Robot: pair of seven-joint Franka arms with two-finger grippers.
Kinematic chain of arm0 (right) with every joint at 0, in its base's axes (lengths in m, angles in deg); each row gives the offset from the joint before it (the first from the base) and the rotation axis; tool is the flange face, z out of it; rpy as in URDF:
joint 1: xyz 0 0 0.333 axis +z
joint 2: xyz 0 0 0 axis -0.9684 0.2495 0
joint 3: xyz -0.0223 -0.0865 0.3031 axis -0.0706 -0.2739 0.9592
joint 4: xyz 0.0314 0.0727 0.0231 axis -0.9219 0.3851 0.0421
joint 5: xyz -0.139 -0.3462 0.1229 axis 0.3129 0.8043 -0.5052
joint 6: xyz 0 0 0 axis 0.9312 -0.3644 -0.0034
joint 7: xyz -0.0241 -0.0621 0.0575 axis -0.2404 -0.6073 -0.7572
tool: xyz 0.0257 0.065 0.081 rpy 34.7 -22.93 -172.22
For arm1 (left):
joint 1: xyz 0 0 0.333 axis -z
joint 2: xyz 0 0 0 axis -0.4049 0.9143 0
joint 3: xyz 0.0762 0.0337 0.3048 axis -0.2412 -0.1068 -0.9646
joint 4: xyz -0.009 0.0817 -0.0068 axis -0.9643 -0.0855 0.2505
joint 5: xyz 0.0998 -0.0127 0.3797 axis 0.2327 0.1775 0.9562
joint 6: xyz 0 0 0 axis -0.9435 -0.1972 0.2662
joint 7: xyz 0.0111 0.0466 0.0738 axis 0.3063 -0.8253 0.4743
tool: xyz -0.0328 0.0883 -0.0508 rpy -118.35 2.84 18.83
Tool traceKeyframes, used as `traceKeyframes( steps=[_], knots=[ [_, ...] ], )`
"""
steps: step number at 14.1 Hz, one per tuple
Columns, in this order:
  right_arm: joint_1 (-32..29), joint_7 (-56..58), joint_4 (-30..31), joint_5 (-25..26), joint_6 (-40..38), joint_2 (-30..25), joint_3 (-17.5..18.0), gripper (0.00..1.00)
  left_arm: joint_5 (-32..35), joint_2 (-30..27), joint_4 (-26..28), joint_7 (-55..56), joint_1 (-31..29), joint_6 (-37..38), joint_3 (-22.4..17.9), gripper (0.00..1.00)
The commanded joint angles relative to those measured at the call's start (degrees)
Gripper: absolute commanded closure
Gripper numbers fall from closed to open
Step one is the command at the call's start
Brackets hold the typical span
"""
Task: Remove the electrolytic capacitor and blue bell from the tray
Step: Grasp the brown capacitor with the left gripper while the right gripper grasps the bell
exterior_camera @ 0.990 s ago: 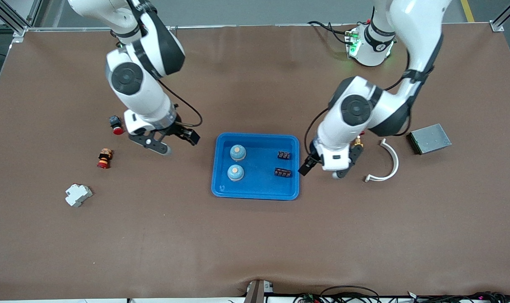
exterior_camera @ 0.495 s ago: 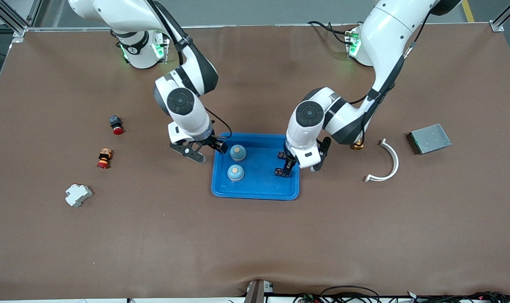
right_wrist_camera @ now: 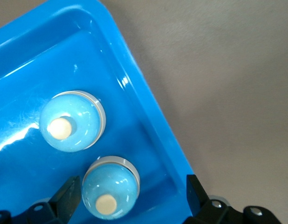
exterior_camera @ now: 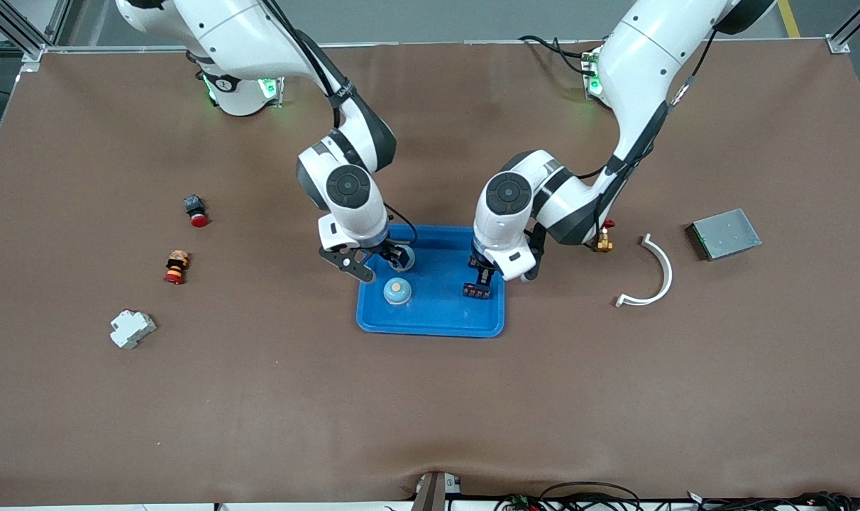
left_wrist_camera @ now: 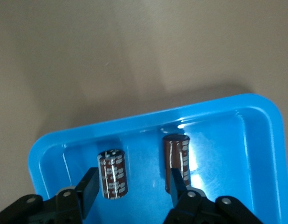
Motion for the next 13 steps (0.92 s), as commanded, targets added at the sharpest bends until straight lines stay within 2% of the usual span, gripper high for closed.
traceKeyframes(
  steps=[1,6,11,13],
  knots=[
    [1.5,-3.7,-3.8,2.2,0.5,3.6,-0.8,0.00,1.2,0.9,-0.3,3.8,0.6,0.6,-0.1,0.31],
    [2.2,-4.1,-4.2,2.4,2.7,5.3,-0.8,0.00,1.2,2.2,-0.3,4.3,2.0,4.3,0.0,0.32],
    [3.3,-5.3,-5.1,2.5,2.8,6.8,-0.8,0.00,1.1,3.5,-0.7,4.4,2.1,4.0,0.0,0.46],
    [3.6,-5.3,-5.4,2.5,2.8,7.2,-0.8,0.00,1.1,3.6,-0.9,4.4,2.1,3.7,0.0,0.55]
  ],
)
